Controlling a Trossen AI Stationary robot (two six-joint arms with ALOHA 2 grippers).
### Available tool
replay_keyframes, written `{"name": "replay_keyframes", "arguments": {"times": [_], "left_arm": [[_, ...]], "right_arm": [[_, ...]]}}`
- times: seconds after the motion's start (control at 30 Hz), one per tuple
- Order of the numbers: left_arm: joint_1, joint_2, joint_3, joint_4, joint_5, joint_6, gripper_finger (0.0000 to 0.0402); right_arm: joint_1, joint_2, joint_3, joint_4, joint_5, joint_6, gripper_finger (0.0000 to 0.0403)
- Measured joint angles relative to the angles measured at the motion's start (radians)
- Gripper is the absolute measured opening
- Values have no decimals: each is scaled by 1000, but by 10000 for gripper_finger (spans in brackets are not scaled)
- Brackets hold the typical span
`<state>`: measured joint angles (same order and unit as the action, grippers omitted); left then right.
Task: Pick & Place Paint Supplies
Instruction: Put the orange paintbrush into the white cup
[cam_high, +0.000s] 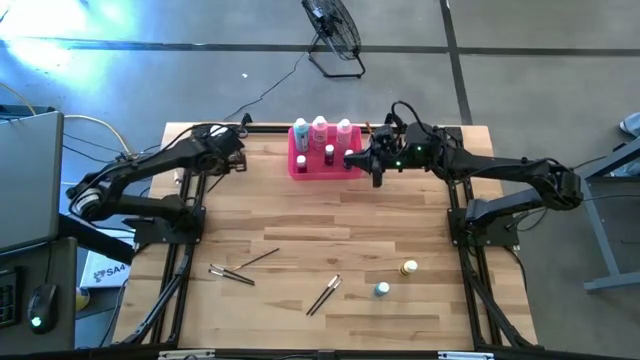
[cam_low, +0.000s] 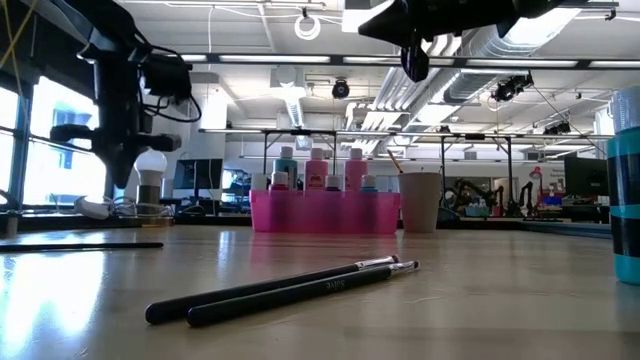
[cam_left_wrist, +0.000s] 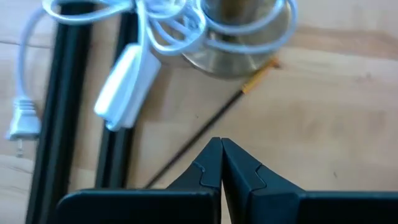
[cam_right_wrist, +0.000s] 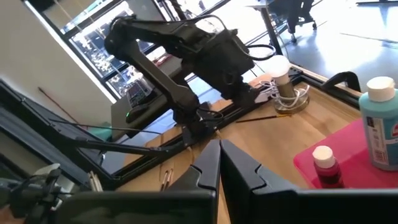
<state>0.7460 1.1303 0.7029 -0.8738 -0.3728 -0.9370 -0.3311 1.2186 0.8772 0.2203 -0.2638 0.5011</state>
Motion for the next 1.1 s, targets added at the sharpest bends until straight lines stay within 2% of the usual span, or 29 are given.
{"name": "replay_keyframes", "arguments": {"times": [0.33,0.5,0.63,1.1], "left_arm": [[0,61,-12,65,-79,-138,0],[0,79,-118,200,-67,-200,0],[0,79,-187,218,-77,-244,0],[0,100,-202,253,-184,-238,0]], "right_arm": [[9,0,0,0,-1,-7,3],[9,0,0,0,-1,-6,3],[9,0,0,0,-1,-6,3],[9,0,0,0,2,-5,3]]}}
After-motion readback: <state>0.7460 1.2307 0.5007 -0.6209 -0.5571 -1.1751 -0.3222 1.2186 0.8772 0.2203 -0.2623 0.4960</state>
